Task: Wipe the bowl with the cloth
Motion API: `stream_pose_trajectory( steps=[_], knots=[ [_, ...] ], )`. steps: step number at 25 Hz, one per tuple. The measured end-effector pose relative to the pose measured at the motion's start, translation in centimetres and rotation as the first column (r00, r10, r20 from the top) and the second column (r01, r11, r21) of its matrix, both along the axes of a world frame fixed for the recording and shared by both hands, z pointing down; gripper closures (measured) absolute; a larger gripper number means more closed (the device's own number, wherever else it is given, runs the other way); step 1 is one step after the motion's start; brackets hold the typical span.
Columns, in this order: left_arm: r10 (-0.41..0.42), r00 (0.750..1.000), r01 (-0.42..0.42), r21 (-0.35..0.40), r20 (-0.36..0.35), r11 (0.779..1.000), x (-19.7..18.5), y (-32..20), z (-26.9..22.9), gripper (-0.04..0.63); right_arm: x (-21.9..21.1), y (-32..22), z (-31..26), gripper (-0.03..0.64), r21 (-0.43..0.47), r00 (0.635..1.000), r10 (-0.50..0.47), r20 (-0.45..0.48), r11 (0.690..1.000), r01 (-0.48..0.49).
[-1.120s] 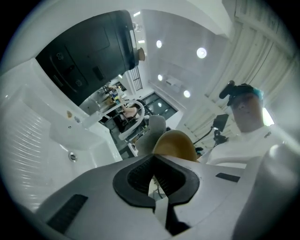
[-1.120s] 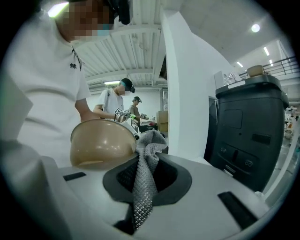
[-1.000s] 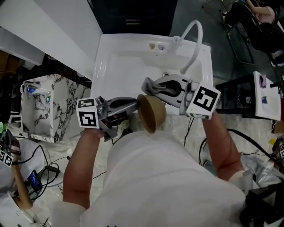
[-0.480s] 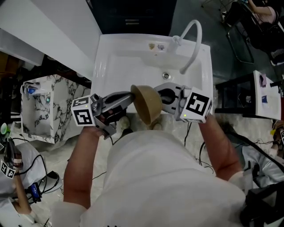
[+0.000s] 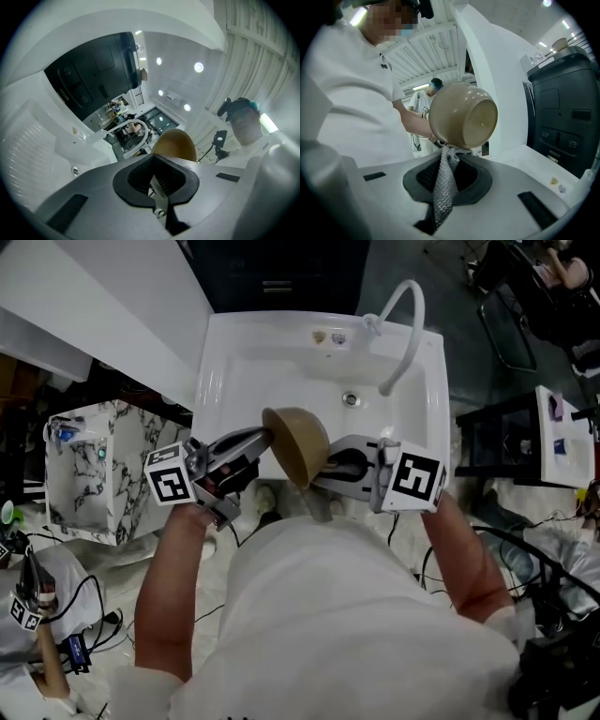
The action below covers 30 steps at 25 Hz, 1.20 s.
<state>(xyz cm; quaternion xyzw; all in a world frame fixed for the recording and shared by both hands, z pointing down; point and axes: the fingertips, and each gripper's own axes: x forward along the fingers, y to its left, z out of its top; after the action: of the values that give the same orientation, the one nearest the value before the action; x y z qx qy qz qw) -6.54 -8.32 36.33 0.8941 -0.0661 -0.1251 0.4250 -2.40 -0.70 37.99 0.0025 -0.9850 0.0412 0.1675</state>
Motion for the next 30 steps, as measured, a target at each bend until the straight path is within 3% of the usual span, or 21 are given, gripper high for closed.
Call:
stream_pose_trajectory(
  steps=[12,20,30],
  knots=[
    [-0.031,1.0,0.031,-0.033,0.006,0.999,-1.3,-0.7,1.5,0.586,0.7,1.3,-4.1,0.588,0.045,0.995,-0.073,0.062,0.996,0.07],
    [-0.037,0.999,0.038,-0.044,0.022,0.998,-2.0,0.1,2.9,0.586,0.6,0.5,-6.8,0.588,0.057,0.982,-0.025,0.185,0.998,0.015],
    [0.0,1.0,0.001,-0.057,0.015,0.998,-1.6,1.0,3.2,0.585,1.3,-1.5,-7.2,0.588,0.076,0.985,0.024,0.169,0.996,-0.037]
  ],
)
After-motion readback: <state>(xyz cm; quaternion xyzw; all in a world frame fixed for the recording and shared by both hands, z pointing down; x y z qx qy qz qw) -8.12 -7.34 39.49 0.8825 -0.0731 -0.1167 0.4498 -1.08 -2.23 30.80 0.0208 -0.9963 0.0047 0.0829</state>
